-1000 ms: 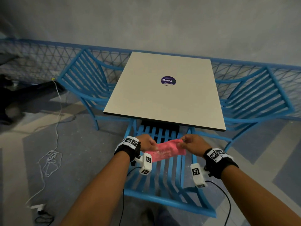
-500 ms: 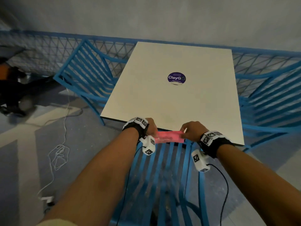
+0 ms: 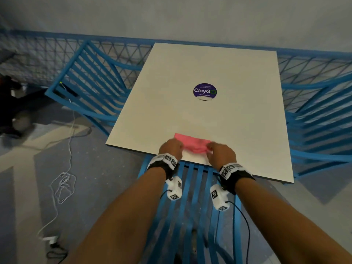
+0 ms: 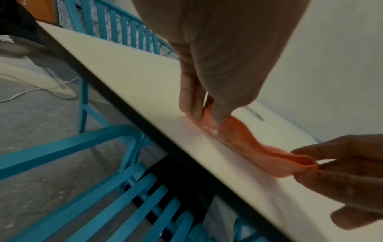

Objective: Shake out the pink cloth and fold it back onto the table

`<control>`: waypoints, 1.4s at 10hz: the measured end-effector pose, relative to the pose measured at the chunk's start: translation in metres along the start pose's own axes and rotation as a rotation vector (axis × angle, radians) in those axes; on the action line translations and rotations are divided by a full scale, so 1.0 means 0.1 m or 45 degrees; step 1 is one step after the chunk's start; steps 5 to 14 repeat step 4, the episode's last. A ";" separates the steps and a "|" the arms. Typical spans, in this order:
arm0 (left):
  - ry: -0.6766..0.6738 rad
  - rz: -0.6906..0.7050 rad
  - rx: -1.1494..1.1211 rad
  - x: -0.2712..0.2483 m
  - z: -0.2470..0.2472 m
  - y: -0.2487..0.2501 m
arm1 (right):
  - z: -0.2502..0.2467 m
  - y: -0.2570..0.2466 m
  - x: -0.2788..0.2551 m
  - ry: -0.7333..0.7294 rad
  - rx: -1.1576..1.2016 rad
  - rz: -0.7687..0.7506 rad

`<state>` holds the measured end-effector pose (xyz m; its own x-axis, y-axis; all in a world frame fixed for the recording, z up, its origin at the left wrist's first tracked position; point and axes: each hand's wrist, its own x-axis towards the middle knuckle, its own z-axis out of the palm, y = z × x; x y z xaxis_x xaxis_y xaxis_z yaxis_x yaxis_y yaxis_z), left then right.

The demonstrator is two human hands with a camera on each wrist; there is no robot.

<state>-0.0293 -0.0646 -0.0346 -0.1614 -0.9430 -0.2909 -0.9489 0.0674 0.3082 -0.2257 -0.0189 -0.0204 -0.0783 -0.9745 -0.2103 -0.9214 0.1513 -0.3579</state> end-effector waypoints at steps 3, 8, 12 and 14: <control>-0.124 0.134 0.018 -0.29 0.14 -0.06 | 0.24 0.07 -0.23 -0.150 -0.048 -0.021; -0.117 0.105 -0.036 -0.38 -0.01 -0.06 | 0.09 0.07 -0.26 -0.131 -0.053 -0.016; -0.117 0.105 -0.036 -0.38 -0.01 -0.06 | 0.09 0.07 -0.26 -0.131 -0.053 -0.016; -0.117 0.105 -0.036 -0.38 -0.01 -0.06 | 0.09 0.07 -0.26 -0.131 -0.053 -0.016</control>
